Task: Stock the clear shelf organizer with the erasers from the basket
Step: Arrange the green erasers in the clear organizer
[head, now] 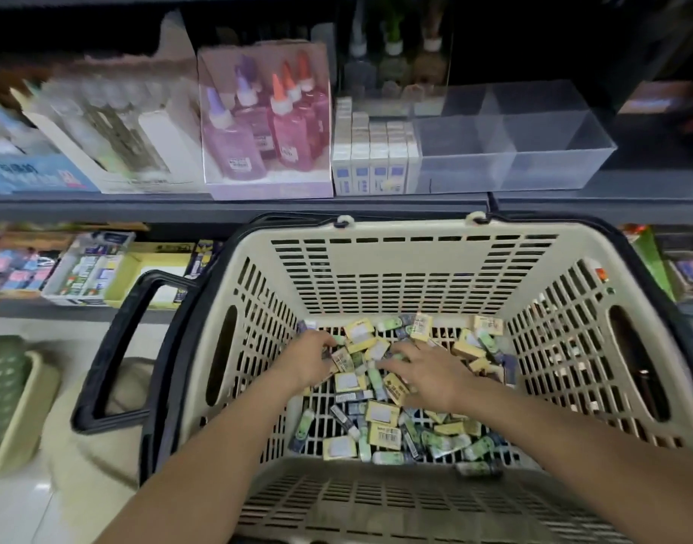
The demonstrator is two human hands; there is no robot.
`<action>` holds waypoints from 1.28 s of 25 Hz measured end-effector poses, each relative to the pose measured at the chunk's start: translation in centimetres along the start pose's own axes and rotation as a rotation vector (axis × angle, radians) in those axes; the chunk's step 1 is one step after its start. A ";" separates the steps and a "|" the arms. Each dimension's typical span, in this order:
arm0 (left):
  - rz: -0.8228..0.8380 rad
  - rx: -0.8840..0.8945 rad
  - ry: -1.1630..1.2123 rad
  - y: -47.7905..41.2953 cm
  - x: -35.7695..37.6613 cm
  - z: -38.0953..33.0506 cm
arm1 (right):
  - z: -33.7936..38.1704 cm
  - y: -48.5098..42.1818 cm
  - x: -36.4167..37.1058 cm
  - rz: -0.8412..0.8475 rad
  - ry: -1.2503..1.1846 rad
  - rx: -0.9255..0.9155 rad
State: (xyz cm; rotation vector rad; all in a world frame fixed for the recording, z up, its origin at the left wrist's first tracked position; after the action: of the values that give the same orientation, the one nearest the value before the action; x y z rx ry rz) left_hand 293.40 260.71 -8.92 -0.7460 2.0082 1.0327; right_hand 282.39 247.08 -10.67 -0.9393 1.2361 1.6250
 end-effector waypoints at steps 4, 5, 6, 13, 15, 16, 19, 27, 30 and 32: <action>-0.102 -0.130 0.112 -0.6 -0.7 1.6 | -3.3 1.3 -1.1 -0.018 0.138 0.037; -0.101 -0.144 0.120 -0.7 -0.6 1.8 | -3.4 1.3 -1.3 -0.015 0.190 0.048; -0.105 -0.156 0.134 -0.8 -0.7 1.9 | -3.0 1.0 -1.8 -0.050 0.233 0.054; -0.180 -0.193 0.224 -1.2 -1.2 2.7 | 5.8 -2.1 -0.7 -0.183 0.149 -0.231; -0.176 -0.180 0.254 -1.4 -1.1 2.7 | 5.5 -2.6 -0.9 -0.187 0.145 -0.223; -0.155 -0.196 0.322 -1.5 -0.9 2.7 | 4.6 -2.5 -1.1 -0.191 0.156 -0.204; -0.096 -0.248 0.438 -1.4 -0.3 2.2 | 0.1 -0.8 -1.4 -0.132 0.253 -0.140; 0.047 -0.278 0.487 -0.8 1.0 2.1 | 0.0 0.9 -2.2 -0.149 0.085 -0.048; 0.095 -0.383 0.560 0.0 1.2 2.2 | 5.1 0.5 -1.2 -0.170 0.094 -0.277; 0.070 -0.391 0.527 0.4 0.6 2.1 | 7.6 -0.5 0.1 -0.120 0.124 -0.333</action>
State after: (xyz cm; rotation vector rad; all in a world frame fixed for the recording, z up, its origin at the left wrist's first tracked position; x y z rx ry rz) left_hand 293.45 262.58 -10.04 -1.2691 2.3047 1.4039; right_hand 282.38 254.57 -9.27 -1.3117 0.9836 1.7274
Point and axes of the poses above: each hand's wrist, its own y-axis away from the middle knuckle, its own x-axis out of the palm, z = x × y, the point moved 8 cm from there along -y, towards the middle knuckle, and after that the axes turned 10 degrees about -z, right-handed, at the moved point
